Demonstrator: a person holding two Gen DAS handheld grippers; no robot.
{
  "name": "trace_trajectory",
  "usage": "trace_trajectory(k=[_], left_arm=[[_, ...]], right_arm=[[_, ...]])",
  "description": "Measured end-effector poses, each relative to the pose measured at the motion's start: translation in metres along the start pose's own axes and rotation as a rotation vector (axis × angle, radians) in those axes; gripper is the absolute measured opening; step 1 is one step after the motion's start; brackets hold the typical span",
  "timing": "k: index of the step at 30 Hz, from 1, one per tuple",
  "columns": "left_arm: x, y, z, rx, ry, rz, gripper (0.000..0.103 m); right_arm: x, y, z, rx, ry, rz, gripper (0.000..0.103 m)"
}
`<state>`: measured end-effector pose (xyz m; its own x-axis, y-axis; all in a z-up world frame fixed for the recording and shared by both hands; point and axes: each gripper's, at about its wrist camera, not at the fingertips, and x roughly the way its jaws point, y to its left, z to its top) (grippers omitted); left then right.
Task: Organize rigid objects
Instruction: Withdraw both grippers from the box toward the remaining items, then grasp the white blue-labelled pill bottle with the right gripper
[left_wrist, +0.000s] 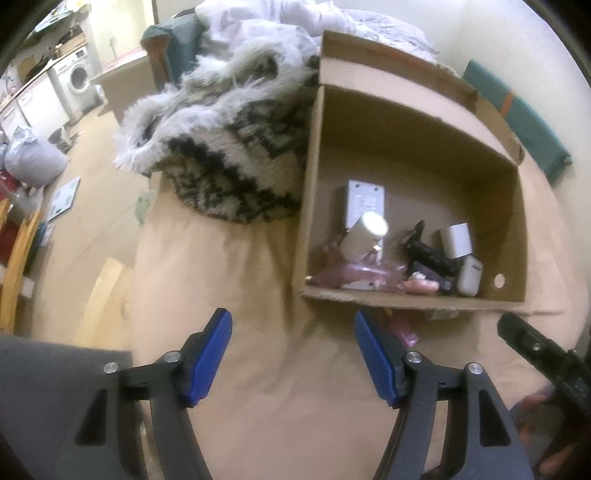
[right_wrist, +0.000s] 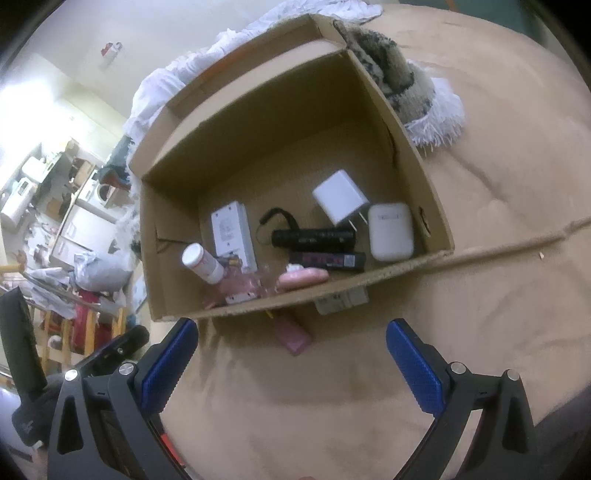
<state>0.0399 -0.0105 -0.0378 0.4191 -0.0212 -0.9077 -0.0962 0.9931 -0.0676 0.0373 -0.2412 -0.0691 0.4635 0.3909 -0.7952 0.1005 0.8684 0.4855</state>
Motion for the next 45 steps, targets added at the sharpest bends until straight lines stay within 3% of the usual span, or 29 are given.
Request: trace_trajectory(k=[16,20,27,31,35,38,40,42,43,45], left_arm=[[0.001,0.011,-0.001,-0.049,0.026,0.033,0.066],[-0.002,0.016,0.0,-0.077,-0.002,0.076,0.066],[-0.001,0.023,0.002,-0.13,0.019,0.071,0.066],[0.002,0.02,0.002,-0.13,0.043,0.054,0.066],[0.004,0.017,0.001,-0.116,0.05,0.043,0.066],[0.006,0.014,-0.001,-0.1,0.062,0.041,0.066],[0.008,0.014,-0.002,-0.097,0.069,0.04,0.066],[0.01,0.014,-0.003,-0.098,0.078,0.037,0.066],[0.012,0.013,-0.004,-0.099,0.085,0.034,0.066],[0.013,0.013,-0.004,-0.096,0.092,0.028,0.066]], right_arm=[[0.021,-0.016,-0.009,0.052,0.082,-0.098,0.103],[0.021,-0.031,-0.008,0.104,0.081,-0.185,0.103],[0.033,-0.045,-0.007,0.215,0.139,-0.115,0.103],[0.046,-0.02,-0.006,0.112,0.14,-0.162,0.103],[0.076,0.002,0.004,-0.105,0.166,-0.301,0.103],[0.095,0.006,0.009,-0.167,0.188,-0.316,0.103],[0.105,0.009,0.012,-0.201,0.192,-0.322,0.091],[0.115,0.011,0.011,-0.223,0.214,-0.339,0.073],[0.117,0.012,0.011,-0.233,0.216,-0.353,0.07],[0.116,0.014,0.009,-0.253,0.205,-0.366,0.051]])
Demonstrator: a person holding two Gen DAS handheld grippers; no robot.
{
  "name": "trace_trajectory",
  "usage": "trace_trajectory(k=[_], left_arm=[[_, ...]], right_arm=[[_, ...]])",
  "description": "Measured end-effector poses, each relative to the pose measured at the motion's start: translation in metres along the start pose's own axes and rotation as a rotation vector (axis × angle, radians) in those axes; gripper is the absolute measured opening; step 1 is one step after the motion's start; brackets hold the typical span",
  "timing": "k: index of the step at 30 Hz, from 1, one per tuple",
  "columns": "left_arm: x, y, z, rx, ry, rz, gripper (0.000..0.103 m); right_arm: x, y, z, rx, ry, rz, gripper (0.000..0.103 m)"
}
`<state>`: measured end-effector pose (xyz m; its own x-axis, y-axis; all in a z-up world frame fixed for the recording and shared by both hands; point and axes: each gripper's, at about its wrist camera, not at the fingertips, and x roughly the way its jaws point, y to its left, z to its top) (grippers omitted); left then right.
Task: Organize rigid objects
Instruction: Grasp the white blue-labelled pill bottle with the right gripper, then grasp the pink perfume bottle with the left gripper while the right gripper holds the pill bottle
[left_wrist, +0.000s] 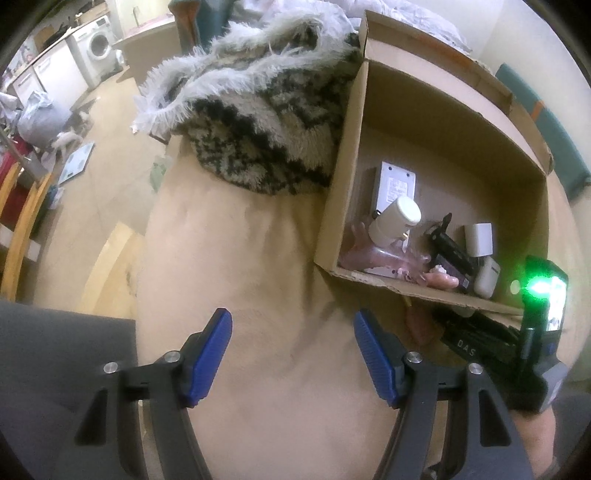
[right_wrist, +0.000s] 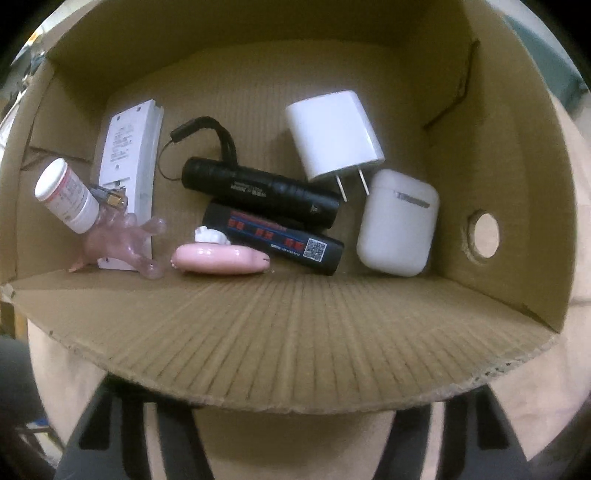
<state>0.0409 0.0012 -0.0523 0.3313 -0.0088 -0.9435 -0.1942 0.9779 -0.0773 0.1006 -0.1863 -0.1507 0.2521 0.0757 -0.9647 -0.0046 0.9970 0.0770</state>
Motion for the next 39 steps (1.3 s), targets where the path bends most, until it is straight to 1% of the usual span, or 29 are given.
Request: trace_trajectory(k=[3,6,8,11,13,15,19,21,23,27,32,37,39], left_arm=[[0.003,-0.004,-0.001,0.012,0.006,-0.004,0.066],[0.005,-0.01,-0.003,0.038,0.007,0.009,0.066],[0.007,-0.012,-0.004,0.047,0.007,0.016,0.066],[0.009,-0.012,-0.005,0.052,0.011,0.021,0.066],[0.01,-0.013,-0.005,0.057,0.013,0.025,0.066],[0.011,-0.015,-0.006,0.064,0.011,0.018,0.066],[0.015,-0.025,-0.009,0.082,0.017,0.0,0.066],[0.02,-0.034,-0.01,0.093,0.037,-0.006,0.066],[0.025,-0.047,-0.013,0.112,0.057,-0.012,0.066],[0.034,-0.081,-0.02,0.158,0.055,-0.01,0.066],[0.056,-0.121,-0.027,0.17,0.064,-0.006,0.066],[0.08,-0.144,-0.028,0.177,0.082,0.026,0.066],[0.089,-0.152,-0.028,0.2,0.095,0.037,0.066]], right_arm=[[-0.006,0.002,-0.001,-0.016,0.008,0.009,0.049],[-0.017,0.0,-0.007,-0.009,0.028,0.024,0.049],[-0.029,-0.002,-0.011,-0.005,0.045,0.054,0.049],[-0.055,-0.006,-0.018,-0.021,0.033,0.083,0.049],[-0.072,-0.007,-0.021,-0.031,0.01,0.099,0.049],[-0.09,-0.012,-0.021,-0.037,-0.032,0.122,0.049],[-0.125,-0.028,-0.026,-0.028,-0.179,0.158,0.049],[-0.128,-0.038,-0.024,0.0,-0.24,0.16,0.049],[-0.132,-0.053,-0.022,0.062,-0.272,0.179,0.049],[-0.129,-0.067,-0.016,0.134,-0.271,0.208,0.049],[-0.128,-0.072,-0.009,0.152,-0.273,0.216,0.049],[-0.133,-0.08,-0.009,0.179,-0.301,0.207,0.049],[-0.135,-0.084,-0.008,0.19,-0.307,0.213,0.049]])
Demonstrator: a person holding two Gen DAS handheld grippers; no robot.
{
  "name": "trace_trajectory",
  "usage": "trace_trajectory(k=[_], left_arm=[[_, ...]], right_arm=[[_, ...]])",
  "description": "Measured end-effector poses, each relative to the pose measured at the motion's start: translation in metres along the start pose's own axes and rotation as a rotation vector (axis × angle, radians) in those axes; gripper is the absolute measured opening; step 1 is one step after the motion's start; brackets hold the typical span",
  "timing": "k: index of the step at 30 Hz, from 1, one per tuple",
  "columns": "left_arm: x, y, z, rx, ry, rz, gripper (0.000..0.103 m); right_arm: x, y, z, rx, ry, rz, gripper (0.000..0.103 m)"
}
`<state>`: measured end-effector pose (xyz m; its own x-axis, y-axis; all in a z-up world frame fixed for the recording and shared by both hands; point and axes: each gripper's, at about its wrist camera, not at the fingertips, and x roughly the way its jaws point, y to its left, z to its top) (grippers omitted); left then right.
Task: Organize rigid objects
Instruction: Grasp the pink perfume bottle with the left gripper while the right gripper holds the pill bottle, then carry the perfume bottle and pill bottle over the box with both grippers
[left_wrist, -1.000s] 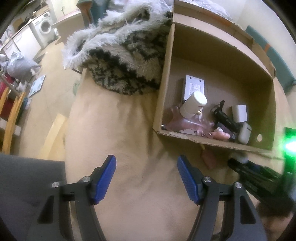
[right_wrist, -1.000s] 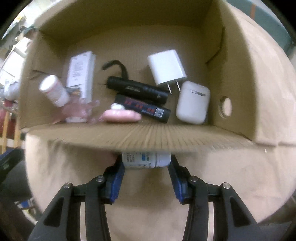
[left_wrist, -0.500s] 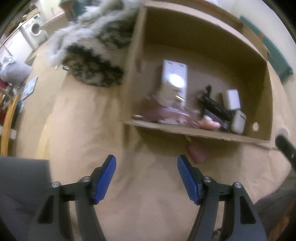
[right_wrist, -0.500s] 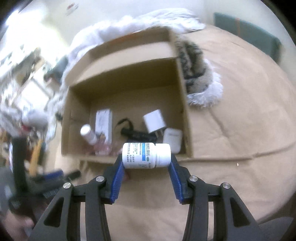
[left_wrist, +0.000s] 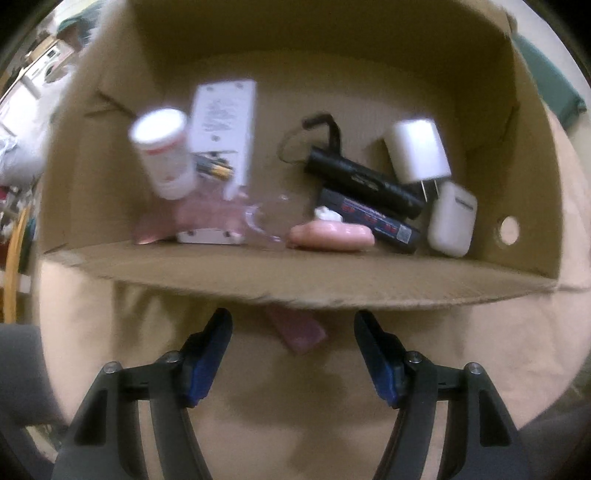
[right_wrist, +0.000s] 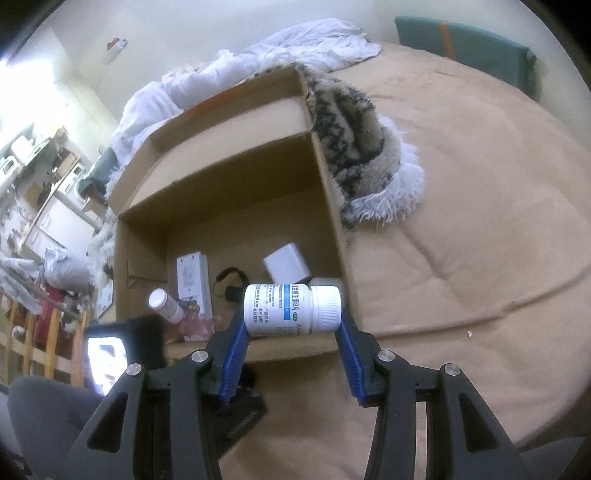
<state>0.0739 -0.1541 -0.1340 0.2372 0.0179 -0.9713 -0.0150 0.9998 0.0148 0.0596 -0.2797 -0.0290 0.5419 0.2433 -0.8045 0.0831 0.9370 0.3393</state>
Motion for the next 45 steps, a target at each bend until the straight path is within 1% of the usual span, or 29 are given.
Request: trace_trajectory(k=[3,4,6,8,10,11,12,15,17,22,25,26,30,35,36,39,45], left_arm=[[0.014,-0.005,0.003,0.014,0.027,0.023,0.065],[0.02,-0.003,0.004,0.006,0.038,0.033,0.063],[0.026,0.0,0.006,-0.015,0.045,0.028,0.061],[0.026,0.003,0.006,-0.029,0.033,0.02,0.052],[0.025,0.004,0.005,-0.018,0.026,0.016,0.032],[0.024,0.004,0.006,-0.007,0.027,0.012,0.029],[0.023,0.005,0.007,0.001,0.03,0.016,0.024],[0.02,0.015,0.004,0.015,0.032,-0.008,0.023],[0.018,0.022,0.005,0.043,0.036,-0.017,0.022],[0.004,0.048,-0.005,0.057,0.031,-0.001,0.022],[-0.014,0.066,-0.012,0.065,-0.027,0.028,0.022],[-0.02,0.071,-0.014,0.062,-0.035,0.028,0.022],[-0.049,0.09,-0.022,0.049,-0.083,0.014,0.022],[-0.093,0.104,-0.027,0.06,-0.183,-0.015,0.022],[-0.095,0.1,-0.022,0.062,-0.199,-0.02,0.022],[-0.118,0.109,-0.012,0.061,-0.27,-0.02,0.022],[-0.143,0.102,0.025,0.034,-0.343,-0.018,0.022]], right_arm=[[0.002,-0.002,0.001,0.012,0.011,0.013,0.049],[0.003,-0.002,0.002,0.013,0.017,0.016,0.049],[0.004,-0.002,0.002,0.011,0.023,0.017,0.049],[0.005,-0.001,0.002,0.009,0.026,0.017,0.049],[0.007,-0.001,0.002,0.01,0.03,0.018,0.049],[0.007,-0.001,0.002,0.01,0.032,0.018,0.049],[0.007,-0.001,0.002,0.009,0.034,0.016,0.049],[0.008,0.0,0.002,0.002,0.037,0.008,0.049],[0.009,0.0,0.002,-0.004,0.039,0.001,0.049],[0.01,0.003,0.001,-0.024,0.045,-0.014,0.049],[0.012,0.005,0.0,-0.034,0.048,-0.021,0.049],[0.011,0.005,0.0,-0.036,0.049,-0.021,0.049],[0.011,0.009,-0.002,-0.054,0.048,-0.024,0.049],[0.008,0.015,-0.003,-0.08,0.039,-0.014,0.049],[0.006,0.016,-0.003,-0.081,0.035,-0.009,0.049],[0.002,0.017,0.001,-0.088,0.017,0.004,0.049],[0.007,0.025,0.012,-0.127,-0.001,0.013,0.049]])
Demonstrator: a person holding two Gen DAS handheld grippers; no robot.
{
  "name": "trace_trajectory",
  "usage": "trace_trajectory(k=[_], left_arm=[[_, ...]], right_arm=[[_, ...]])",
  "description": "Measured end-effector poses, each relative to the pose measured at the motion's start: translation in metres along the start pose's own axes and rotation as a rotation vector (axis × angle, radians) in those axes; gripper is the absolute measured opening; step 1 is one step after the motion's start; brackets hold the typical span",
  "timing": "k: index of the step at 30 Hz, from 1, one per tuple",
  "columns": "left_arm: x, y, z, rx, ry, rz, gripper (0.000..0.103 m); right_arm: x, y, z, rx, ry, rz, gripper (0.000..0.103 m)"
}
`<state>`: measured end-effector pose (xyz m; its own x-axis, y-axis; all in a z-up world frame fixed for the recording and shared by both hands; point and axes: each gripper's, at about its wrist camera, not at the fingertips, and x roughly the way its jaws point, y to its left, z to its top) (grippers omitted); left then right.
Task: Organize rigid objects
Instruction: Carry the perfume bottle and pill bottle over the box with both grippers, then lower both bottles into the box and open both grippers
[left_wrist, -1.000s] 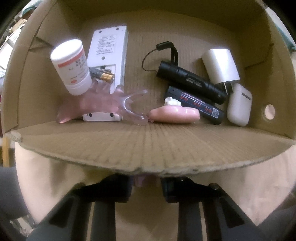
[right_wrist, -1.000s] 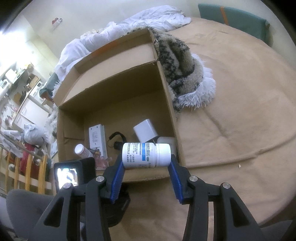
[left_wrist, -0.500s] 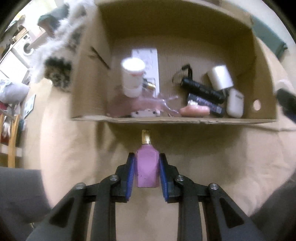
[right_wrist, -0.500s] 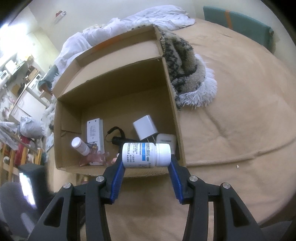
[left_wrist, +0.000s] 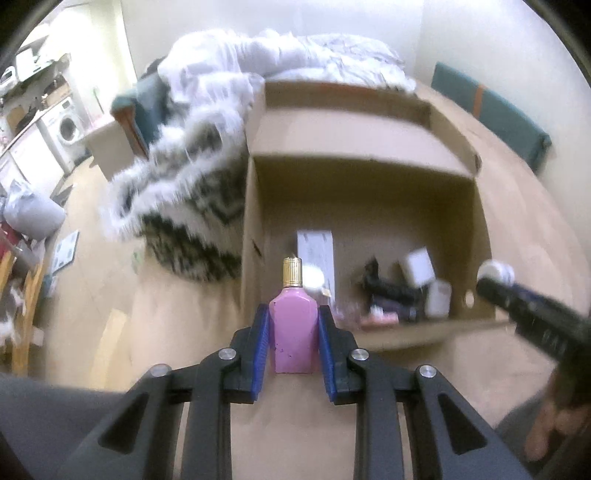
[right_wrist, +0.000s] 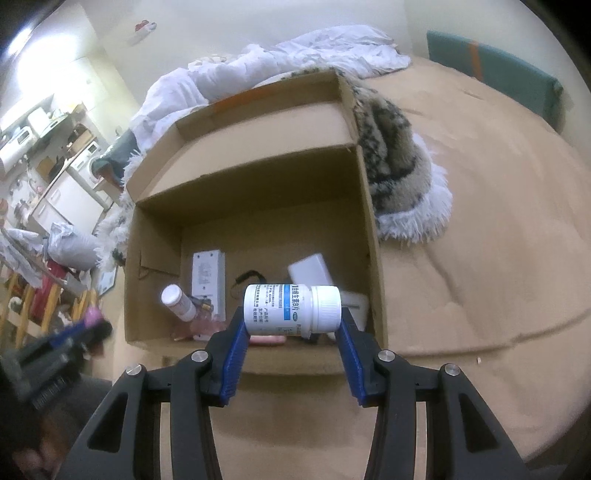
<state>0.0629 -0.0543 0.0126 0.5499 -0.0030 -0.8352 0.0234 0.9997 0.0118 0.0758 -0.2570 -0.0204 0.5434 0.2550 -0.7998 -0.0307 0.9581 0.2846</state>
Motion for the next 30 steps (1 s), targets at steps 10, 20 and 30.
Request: trace_trajectory(k=[10,20,30], left_arm=[[0.044,-0.011,0.041,0.028,0.007,-0.001,0.022],[0.096,-0.03,0.034,0.081,0.057,-0.041,0.022],[0.105,-0.035,0.029,0.099,0.061,-0.044,0.023]], right_arm=[[0.034,0.018,0.029,-0.091,0.007,0.011,0.049],[0.072,0.024,0.023,-0.102,0.134,0.016,0.049],[0.09,0.022,0.016,-0.078,0.208,-0.018,0.049]])
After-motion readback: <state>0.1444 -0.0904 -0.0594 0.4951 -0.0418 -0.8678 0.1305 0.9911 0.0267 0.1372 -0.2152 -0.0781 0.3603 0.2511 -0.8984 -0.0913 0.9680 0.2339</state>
